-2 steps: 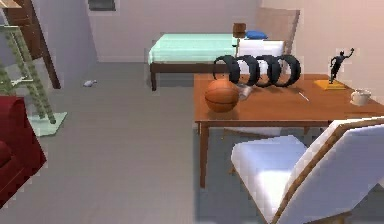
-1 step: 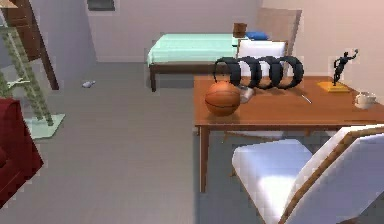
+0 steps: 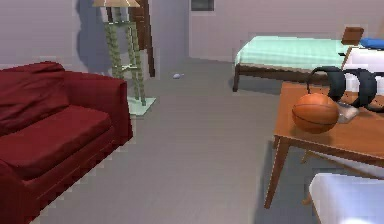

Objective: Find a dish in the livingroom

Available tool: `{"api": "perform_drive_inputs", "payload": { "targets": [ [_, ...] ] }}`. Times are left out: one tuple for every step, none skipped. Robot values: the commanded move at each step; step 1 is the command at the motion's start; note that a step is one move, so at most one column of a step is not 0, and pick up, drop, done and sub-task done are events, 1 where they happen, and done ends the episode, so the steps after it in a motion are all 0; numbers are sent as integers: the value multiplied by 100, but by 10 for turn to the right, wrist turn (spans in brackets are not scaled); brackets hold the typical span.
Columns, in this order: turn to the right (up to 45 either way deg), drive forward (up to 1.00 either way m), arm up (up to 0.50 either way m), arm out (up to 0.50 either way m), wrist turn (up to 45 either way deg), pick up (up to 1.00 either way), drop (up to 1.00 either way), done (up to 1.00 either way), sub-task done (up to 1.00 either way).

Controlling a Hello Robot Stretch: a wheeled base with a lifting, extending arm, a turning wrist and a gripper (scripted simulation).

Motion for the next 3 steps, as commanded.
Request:
{"api": "perform_drive_inputs", "payload": {
  "targets": [
    [0,100,0,0,0,0,0,0,0],
    [-30,0,0,0,0,0,0,0,0],
    [0,100,0,0,0,0,0,0,0]
  ]
}}
